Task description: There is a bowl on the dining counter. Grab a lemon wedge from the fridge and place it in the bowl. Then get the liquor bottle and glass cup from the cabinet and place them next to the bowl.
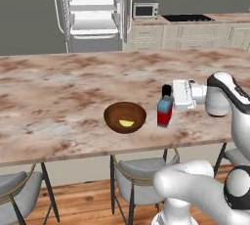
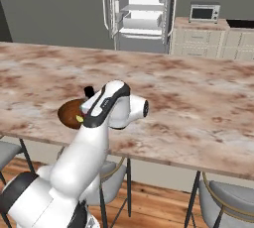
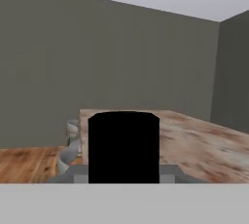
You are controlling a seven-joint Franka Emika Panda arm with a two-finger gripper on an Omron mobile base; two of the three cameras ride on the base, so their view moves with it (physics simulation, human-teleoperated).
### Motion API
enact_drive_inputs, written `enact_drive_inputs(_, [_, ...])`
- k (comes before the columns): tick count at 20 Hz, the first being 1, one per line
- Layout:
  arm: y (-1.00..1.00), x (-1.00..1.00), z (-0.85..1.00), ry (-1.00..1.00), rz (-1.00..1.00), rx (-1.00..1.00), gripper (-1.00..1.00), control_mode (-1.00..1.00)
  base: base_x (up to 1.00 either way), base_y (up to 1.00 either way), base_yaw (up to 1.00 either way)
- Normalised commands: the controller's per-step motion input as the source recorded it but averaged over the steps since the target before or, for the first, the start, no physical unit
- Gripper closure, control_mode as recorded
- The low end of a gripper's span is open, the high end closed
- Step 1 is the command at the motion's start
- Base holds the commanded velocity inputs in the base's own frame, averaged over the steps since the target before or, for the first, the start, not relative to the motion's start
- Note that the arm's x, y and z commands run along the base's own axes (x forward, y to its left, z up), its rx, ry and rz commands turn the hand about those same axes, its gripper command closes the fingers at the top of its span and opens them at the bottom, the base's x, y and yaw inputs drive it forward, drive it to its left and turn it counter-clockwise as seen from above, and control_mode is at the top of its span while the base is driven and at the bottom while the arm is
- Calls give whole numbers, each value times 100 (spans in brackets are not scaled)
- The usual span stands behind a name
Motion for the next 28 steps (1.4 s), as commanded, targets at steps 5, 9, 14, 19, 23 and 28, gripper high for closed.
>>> enact_drive_inputs(5, [-15,23,-30,-3,9,0,100,-100,0,0,0])
enact_drive_inputs(9, [-4,38,-27,0,9,0,100,-100,0,0,0])
enact_drive_inputs(14, [-3,36,-26,0,9,0,100,-100,0,0,0])
enact_drive_inputs(19, [-2,26,-33,0,7,0,100,-100,0,0,0])
enact_drive_inputs(23, [0,26,-31,-1,7,0,100,-100,0,0,0])
enact_drive_inputs(28, [0,25,-25,-4,7,0,100,-100,0,0,0])
